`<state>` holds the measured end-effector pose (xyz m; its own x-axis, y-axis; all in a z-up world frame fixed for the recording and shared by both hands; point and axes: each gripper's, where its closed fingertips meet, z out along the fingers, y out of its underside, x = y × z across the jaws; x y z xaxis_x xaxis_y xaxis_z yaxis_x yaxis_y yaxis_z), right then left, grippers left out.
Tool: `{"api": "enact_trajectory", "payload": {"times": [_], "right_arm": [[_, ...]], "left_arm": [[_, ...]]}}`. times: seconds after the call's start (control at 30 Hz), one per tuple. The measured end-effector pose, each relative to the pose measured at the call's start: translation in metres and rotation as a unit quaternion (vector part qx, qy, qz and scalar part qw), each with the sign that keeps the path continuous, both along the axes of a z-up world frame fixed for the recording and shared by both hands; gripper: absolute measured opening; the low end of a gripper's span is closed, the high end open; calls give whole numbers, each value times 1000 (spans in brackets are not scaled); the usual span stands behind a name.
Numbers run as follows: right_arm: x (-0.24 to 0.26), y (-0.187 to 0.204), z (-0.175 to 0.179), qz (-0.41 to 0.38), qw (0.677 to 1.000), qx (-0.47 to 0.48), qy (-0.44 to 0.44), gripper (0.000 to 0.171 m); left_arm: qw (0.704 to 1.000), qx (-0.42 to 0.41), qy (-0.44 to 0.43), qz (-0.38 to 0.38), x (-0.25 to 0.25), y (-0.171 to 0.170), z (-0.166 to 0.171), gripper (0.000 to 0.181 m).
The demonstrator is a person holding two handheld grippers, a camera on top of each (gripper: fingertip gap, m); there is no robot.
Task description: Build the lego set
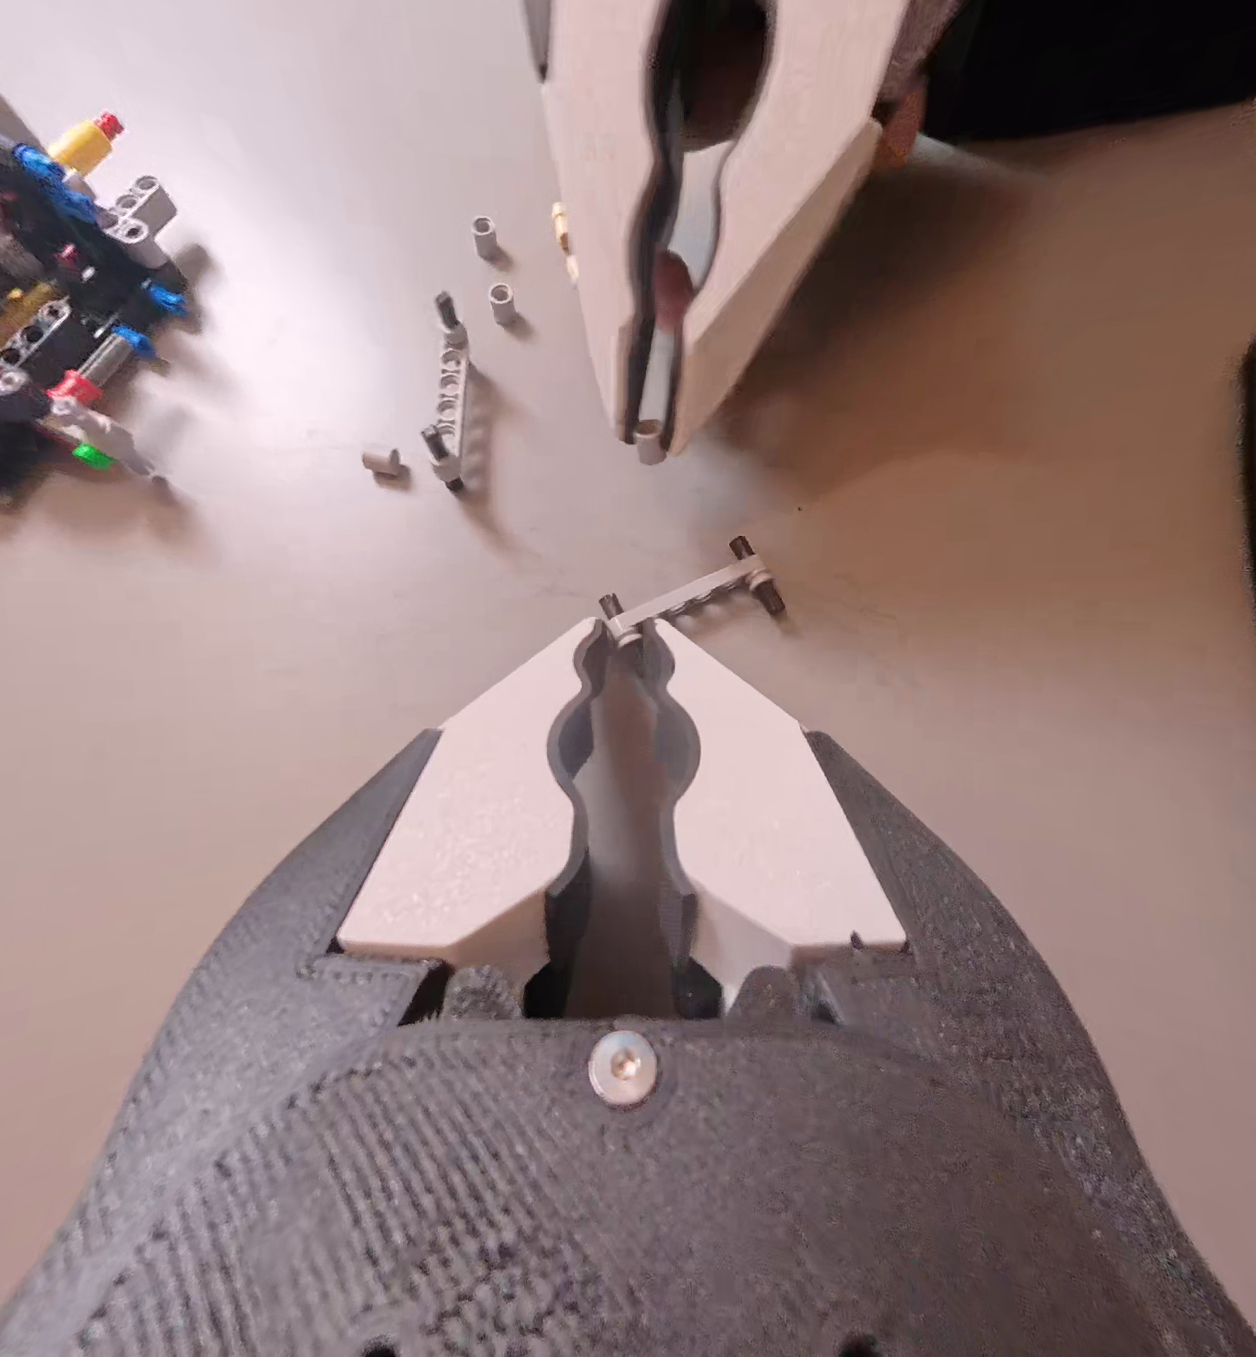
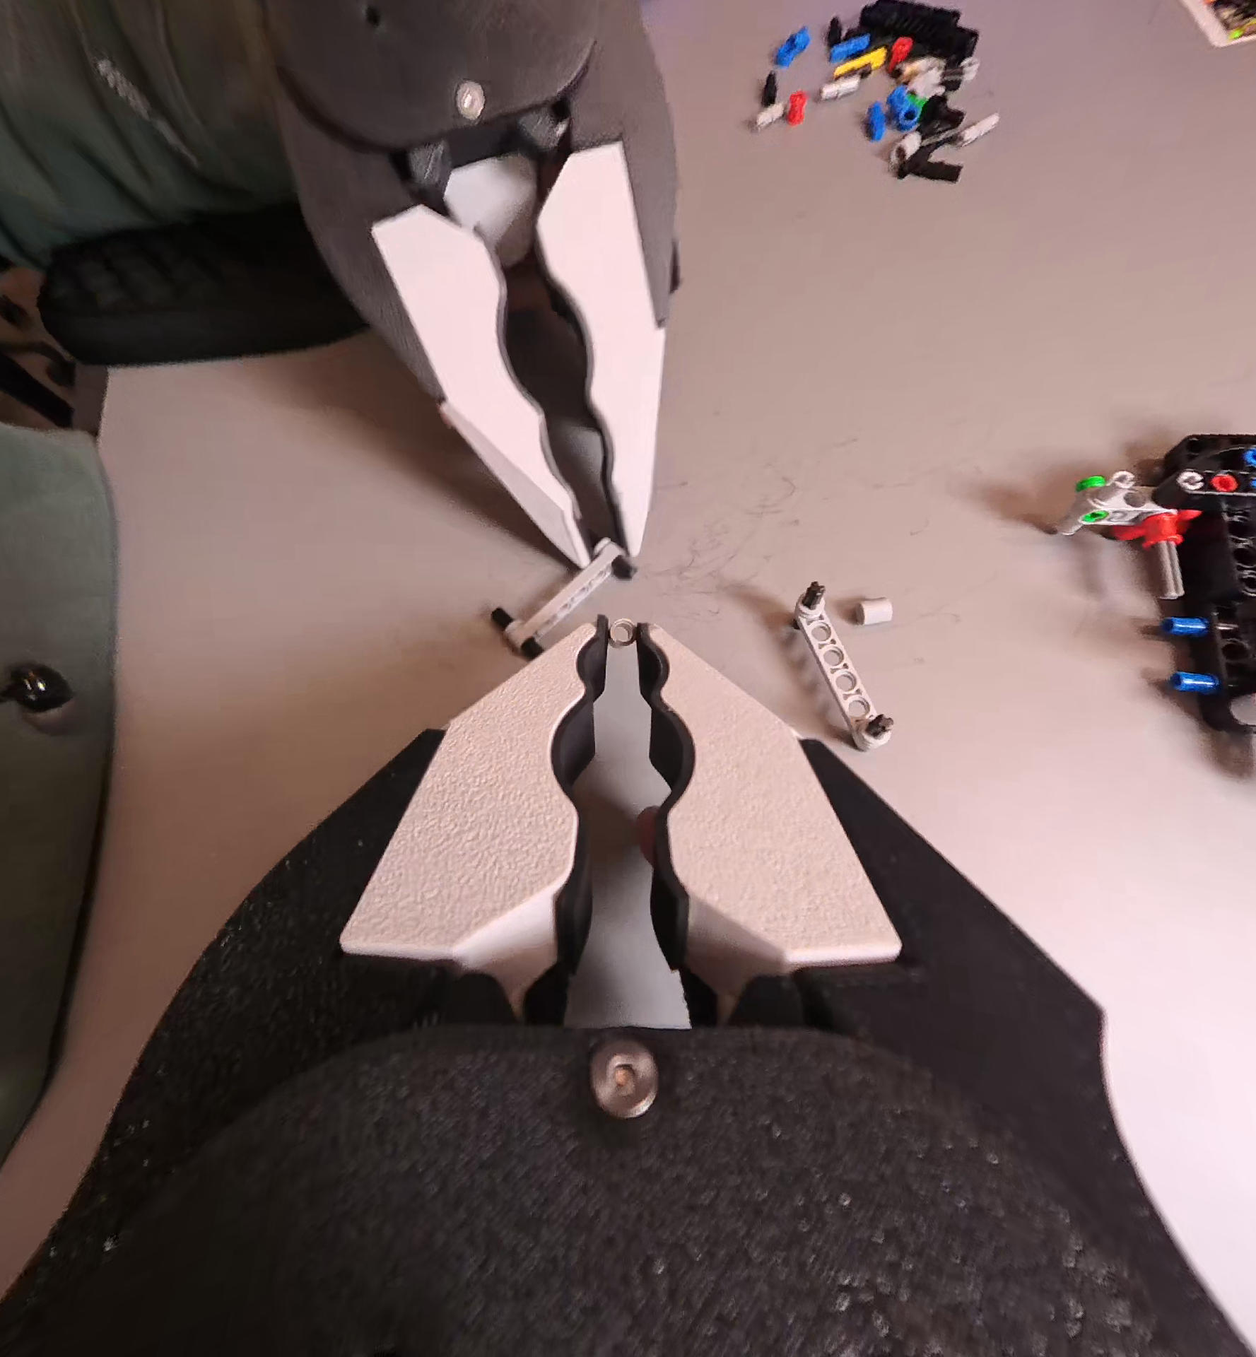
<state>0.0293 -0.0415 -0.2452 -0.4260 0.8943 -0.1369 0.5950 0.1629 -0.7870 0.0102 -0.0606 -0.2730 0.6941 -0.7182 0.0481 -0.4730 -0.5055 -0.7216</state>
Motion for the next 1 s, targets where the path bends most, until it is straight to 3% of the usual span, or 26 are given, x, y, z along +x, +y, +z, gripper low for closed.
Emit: {"api": "enact_trajectory", "payload": {"times": [0.17, 0.4, 1.0], "right_arm": [[-8, 3, 19, -35, 996, -57, 56, 5], [-3, -14, 62, -13, 974, -126, 190, 5], [4, -26, 85, 18, 939, -271, 209, 4]], "left_arm": [[999, 43, 5, -6, 0, 3, 5, 7], [973, 177, -141, -51, 24, -2, 78, 6], [957, 205, -198, -52, 30, -12, 105, 5]]}}
